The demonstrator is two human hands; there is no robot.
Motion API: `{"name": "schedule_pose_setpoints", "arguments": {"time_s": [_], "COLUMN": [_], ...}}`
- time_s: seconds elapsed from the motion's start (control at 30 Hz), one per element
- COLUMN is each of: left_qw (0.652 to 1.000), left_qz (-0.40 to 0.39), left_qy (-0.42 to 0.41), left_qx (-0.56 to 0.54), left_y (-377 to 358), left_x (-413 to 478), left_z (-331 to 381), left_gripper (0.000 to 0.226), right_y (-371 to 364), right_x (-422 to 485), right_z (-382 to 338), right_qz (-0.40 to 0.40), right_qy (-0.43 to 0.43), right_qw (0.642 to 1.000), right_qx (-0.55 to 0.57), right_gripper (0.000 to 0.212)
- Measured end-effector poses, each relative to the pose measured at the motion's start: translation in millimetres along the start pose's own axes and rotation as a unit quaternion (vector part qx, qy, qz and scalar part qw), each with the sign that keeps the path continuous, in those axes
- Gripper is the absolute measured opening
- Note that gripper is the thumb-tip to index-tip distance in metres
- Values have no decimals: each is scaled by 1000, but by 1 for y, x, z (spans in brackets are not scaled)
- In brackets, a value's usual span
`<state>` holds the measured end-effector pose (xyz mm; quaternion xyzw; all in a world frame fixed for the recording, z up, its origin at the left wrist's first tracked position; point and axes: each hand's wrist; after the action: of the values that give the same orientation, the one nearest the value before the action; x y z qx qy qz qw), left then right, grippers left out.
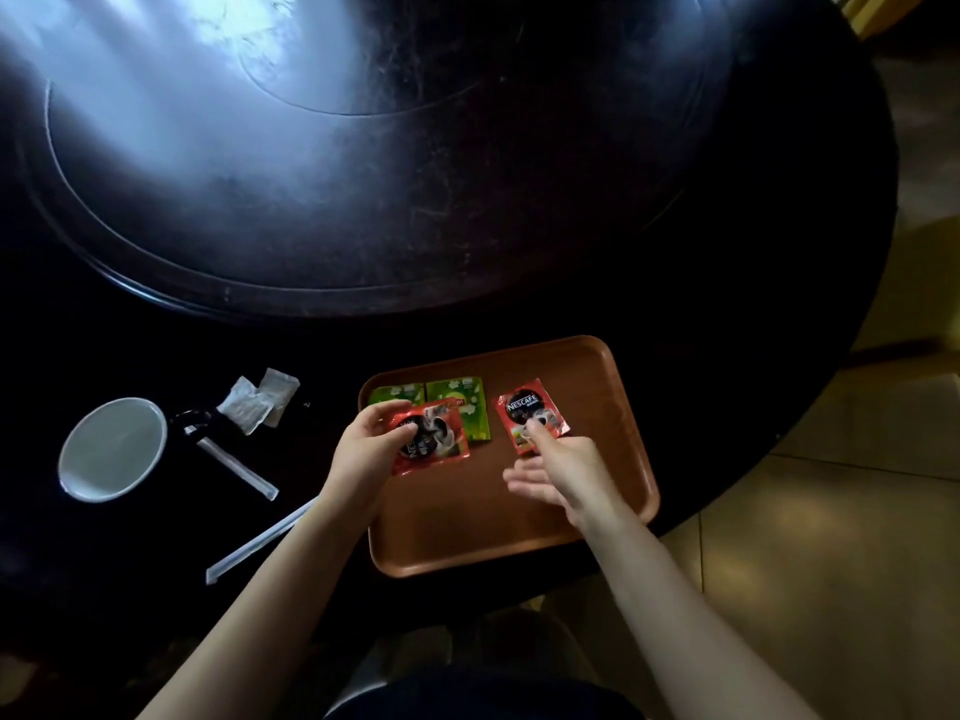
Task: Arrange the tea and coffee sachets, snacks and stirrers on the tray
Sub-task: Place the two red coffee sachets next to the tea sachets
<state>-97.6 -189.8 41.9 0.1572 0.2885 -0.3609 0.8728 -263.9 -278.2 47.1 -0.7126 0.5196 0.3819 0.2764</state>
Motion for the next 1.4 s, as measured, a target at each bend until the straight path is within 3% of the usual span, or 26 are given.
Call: {"name": "schedule_pose_setpoints", "arguments": {"time_s": [0.07,0.13,0.2,0.27,0.4,0.57,0.83,1.0,1.07,1.17,1.23,1.33,1.4], "left_qw": [1000,1000,1000,1000,999,998,995,983,978,978,980,991,992], "left_qz": [-1,-2,-1,6,15,22,20,17,-18,-81,-87,-102,-120], "left_qy": [2,1,-4,-9,-20,-29,-49,-90,-108,-116,-110,-58,-25], "left_qx": [-15,-22,-14,-4,23,56,86,162,175,151,140,62,11], "left_y": [2,7,11,14,17,14,1,-6,-13,-27,-35,-45,-50], "left_x": [0,0,-1,-1,-5,-8,-8,-4,-4,-5,-5,-5,-5], "left_z": [2,2,0,-3,-9,-14,-19,-14,-9,-4,-2,-1,1], "left_gripper": [28,28,27,25,25,26,32,31,27,26,25,20,21], "right_y": [11,22,25,23,13,5,-2,1,1,1,5,15,23], "right_x": [-9,-12,-2,18,46,56,60,46,30,13,12,12,12], "right_z": [3,5,4,6,13,12,8,0,-7,-11,-13,-16,-15], "right_qz": [49,166,180,114,84,120,110,97,30,-77,-77,-98,-98], "right_qy": [58,199,351,428,444,463,452,467,468,383,338,251,215], "right_qw": [972,854,766,713,668,653,664,700,735,793,845,937,962], "right_qx": [-225,-450,-508,-543,-591,-587,-585,-531,-490,-467,-407,-221,-135], "right_gripper": [34,27,27,36,46,46,45,45,44,38,27,9,10]}}
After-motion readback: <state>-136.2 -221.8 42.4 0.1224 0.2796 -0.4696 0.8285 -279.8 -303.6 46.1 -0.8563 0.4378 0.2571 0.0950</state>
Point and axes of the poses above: each hand's wrist, its own x-axis towards the middle knuckle, its own y-axis out of the back of the hand, z = x × y
